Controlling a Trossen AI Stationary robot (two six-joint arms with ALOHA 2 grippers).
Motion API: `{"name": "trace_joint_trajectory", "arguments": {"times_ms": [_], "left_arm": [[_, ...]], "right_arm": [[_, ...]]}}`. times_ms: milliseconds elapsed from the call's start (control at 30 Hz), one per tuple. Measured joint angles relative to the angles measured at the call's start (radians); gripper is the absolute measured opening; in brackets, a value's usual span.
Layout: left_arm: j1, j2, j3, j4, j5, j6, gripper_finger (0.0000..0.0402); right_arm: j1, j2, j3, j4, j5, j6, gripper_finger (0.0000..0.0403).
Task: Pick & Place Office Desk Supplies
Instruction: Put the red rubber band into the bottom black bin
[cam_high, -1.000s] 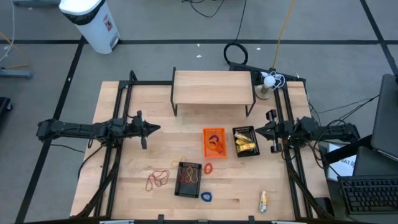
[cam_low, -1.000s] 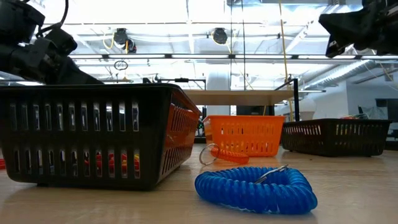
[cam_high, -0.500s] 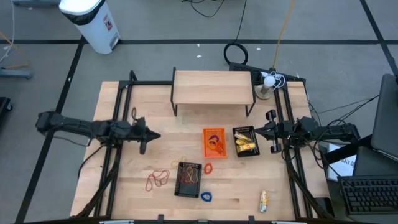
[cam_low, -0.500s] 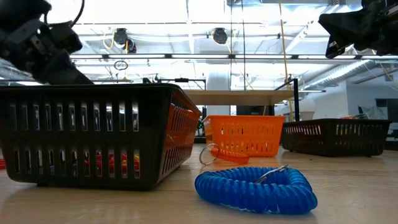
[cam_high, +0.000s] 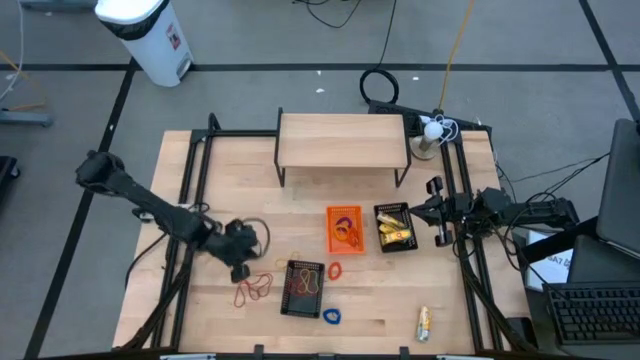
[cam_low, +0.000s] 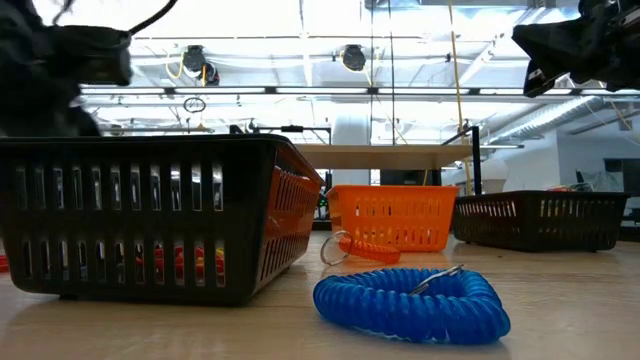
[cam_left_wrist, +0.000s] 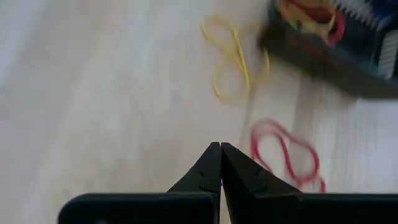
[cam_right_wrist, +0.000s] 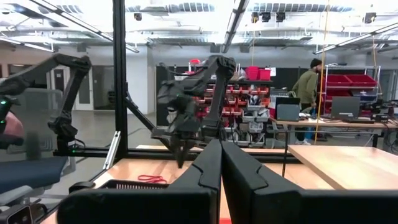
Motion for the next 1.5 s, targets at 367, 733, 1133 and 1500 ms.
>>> {"name": "trace_joint_trajectory", "arguments": {"times_ms": [367,733,1133,1500], "left_arm": [[-0.203,0.218,0.109,-0.128,0.118,-0.192,0.0086],[-0.253,0.226,0.109,-0.124,0.108,-0.247,0.0187],[-0.243,0.295,0.109,-0.049,0.123,-0.221,0.0166],[-0.21,0.35,0.114,-0.044,0.145,-0.175,0.0133]], "right_arm": [[0.0,0.0,0.0,-0.007,0.0,0.001,0.0004],[0.0,0.0,0.0,-0.007,0.0,0.008,0.0004],[0.0,0.0,0.0,-0.008,0.0,0.008,0.0004],[0.0,0.0,0.0,-0.009,0.0,0.007,0.0004]]}}
